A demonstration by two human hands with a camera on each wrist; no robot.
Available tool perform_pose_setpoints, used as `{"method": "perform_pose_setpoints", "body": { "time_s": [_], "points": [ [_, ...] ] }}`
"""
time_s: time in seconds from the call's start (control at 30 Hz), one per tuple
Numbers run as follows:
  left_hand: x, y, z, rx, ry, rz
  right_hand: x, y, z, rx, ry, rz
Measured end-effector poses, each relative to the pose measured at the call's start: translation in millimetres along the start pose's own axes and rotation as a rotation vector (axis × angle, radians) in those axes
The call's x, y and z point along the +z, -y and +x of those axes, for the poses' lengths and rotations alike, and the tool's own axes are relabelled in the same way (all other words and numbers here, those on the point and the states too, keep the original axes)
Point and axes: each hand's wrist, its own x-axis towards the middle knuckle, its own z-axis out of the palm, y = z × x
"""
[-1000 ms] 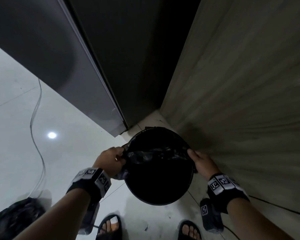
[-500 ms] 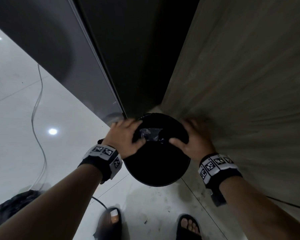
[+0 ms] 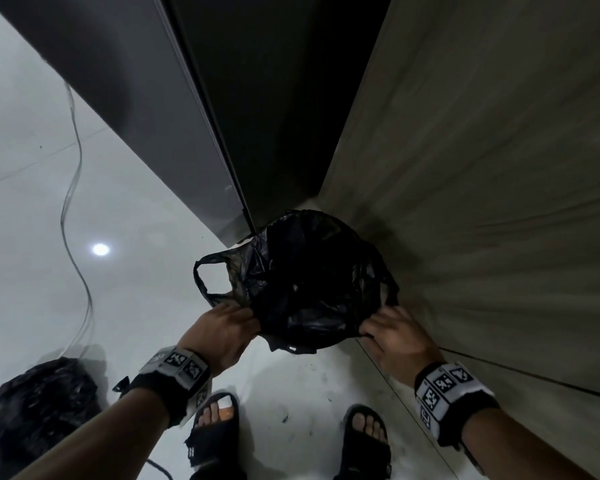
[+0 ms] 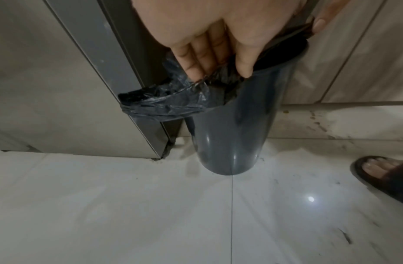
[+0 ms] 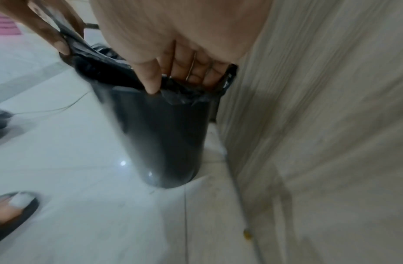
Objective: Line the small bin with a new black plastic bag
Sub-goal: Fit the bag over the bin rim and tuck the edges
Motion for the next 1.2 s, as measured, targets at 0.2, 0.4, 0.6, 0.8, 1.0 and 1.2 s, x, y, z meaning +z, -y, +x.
{"method": "perform_pose_setpoints", "body": {
  "time_s": [0.2, 0.4, 0.6, 0.8, 1.0, 1.2],
  "points": [
    [22.6, -13.3, -8.7, 0.05, 0.117, 0.043, 28.3, 3.2, -0.4, 0.071, 0.12, 0.019],
    [32.3, -25.0, 4.6, -0.066, 0.326, 0.015, 56.1, 3.3, 14.1, 0.413, 0.419, 0.159],
    [-1.3, -3.3, 9.7, -0.875, 0.065, -0.464, 19.8, 0.9, 15.6, 1.034, -0.238, 0.74],
    [-3.0, 24.8, 55.0, -1.223, -0.242, -1.281, -10.3, -3.2, 65.8, 0.995, -0.227, 1.318],
    [31.3, 39.4, 77.1, -1.26, -0.016, -1.408, 4.4, -6.1, 81.2, 0.983, -0.266, 1.224],
    [-22.0, 34.7, 104.7, -1.044, -0.08, -0.593, -14.0, -20.4, 102.7, 0.923, -0.265, 1.05]
  ]
}}
